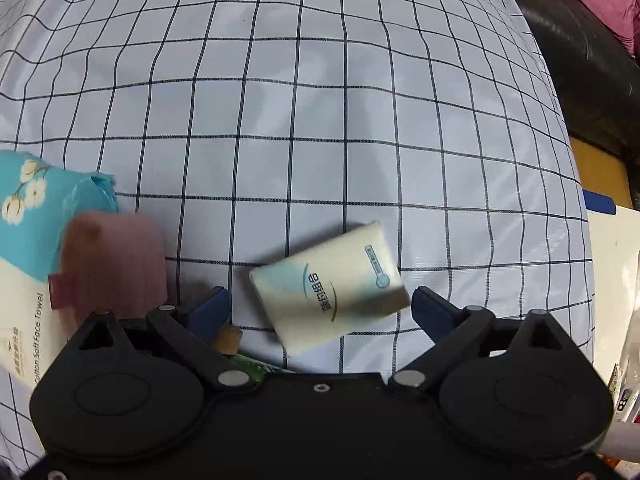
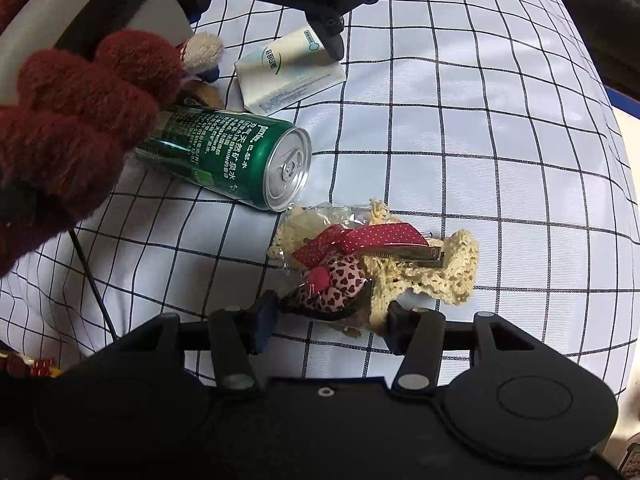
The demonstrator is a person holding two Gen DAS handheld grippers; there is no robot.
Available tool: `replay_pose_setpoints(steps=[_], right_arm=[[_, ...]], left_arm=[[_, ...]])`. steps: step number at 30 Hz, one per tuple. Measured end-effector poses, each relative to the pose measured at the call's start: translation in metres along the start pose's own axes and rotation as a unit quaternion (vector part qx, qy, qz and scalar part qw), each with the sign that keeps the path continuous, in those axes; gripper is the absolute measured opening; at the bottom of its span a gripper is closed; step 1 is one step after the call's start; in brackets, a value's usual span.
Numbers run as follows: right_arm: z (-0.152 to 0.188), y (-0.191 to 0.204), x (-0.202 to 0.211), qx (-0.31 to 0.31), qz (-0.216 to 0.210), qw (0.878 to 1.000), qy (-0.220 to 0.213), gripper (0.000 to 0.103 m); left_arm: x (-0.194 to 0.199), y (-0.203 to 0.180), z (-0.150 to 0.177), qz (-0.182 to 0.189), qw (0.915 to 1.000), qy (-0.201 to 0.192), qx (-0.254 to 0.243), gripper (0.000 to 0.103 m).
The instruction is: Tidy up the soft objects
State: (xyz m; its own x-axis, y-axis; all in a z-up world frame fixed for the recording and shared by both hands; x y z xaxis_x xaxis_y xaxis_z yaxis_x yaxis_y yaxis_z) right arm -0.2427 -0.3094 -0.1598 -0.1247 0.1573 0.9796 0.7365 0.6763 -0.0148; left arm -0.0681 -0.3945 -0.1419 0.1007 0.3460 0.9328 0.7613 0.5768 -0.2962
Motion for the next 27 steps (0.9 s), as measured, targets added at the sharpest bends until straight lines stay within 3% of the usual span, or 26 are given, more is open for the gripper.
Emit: replay_pose_setpoints(steps=[7,10,14,17,19,27], right_arm=[[0.0,0.002,-0.001,0.004,0.003,1.0,-0.001,0.053],[0.001,0.001,-0.001,0.004,0.002,1.0,-0.001,0.053],[-0.001,-0.004,0.001,-0.002,-0.008,1.0,0.003,0.051],[-0.004,-0.013,0.005,-0.008,-0.01,1.0,0.006,0.044],[-0.006,-0.021,0.011,-0.01,0.003,1.0,-0.002,0.026],[-0.02,-0.077,0.03,-0.115,-0.027,0.993,-0.019,0.017]], left_arm=[[-0.026,-0.015,0.003,0.003,0.9997,0.022,0.001,0.093],[-0.026,-0.016,0.006,-0.018,0.9996,0.012,-0.018,0.077],[-0.027,-0.018,0.002,-0.022,0.9993,-0.004,-0.029,0.076],[-0.02,-0.017,0.002,-0.043,0.9983,-0.016,-0.037,0.076],[-0.013,-0.016,0.002,-0.042,0.9983,-0.02,-0.036,0.076],[0.023,-0.006,0.024,-0.045,0.997,-0.037,-0.051,0.076]])
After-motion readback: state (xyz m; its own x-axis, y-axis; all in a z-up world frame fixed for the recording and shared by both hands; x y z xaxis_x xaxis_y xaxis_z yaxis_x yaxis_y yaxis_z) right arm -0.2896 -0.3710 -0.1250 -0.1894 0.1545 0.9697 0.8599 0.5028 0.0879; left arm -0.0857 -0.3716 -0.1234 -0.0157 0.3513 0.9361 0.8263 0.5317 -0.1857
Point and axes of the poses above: each gripper's, at about its wrist camera, not at the fingertips, and x roughly against the way its jaws point, y to its left, z to its underside, the point moved 2 cm from there along -x, roughly the way its jaws point, and after that the axes turned 6 degrees about z, right-handed, at the moved point
